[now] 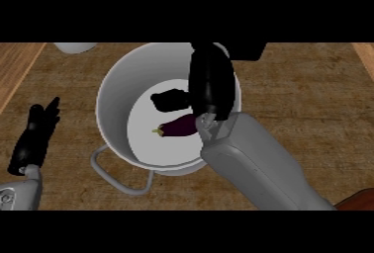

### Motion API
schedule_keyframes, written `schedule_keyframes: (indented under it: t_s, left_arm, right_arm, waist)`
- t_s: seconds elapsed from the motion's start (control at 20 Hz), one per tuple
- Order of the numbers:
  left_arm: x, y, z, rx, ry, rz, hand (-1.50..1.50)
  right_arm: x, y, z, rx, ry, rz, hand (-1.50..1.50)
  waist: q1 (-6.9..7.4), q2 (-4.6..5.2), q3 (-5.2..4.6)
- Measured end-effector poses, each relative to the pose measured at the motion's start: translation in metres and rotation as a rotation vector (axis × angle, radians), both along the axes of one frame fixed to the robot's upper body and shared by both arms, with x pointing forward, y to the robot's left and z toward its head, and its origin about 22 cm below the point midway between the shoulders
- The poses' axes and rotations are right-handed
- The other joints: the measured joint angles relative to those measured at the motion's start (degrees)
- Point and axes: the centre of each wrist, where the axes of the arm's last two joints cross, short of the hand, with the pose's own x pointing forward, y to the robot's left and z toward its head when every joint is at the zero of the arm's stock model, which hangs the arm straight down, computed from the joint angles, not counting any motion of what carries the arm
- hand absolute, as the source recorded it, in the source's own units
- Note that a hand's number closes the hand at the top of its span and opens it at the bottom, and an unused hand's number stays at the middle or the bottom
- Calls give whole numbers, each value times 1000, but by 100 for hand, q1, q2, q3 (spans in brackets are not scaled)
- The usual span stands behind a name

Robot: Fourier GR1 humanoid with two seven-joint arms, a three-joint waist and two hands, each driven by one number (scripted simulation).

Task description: Pick the eggplant from the tray and place it in the pot

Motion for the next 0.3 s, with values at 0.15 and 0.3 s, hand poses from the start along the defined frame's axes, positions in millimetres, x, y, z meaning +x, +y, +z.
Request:
schedule_keyframes:
  t_s: [0.15,0.3]
  left_arm:
    - [1,2,2,-3,4,8,0]
    - [-4,5,1,-6,11,24,0]
  right_arm:
    - [0,-4,2,111,-71,-59,-150]
    - [-1,-17,0,185,-129,-122,-150]
  waist:
    - [-61,-22,2]
    - [-146,-45,3]
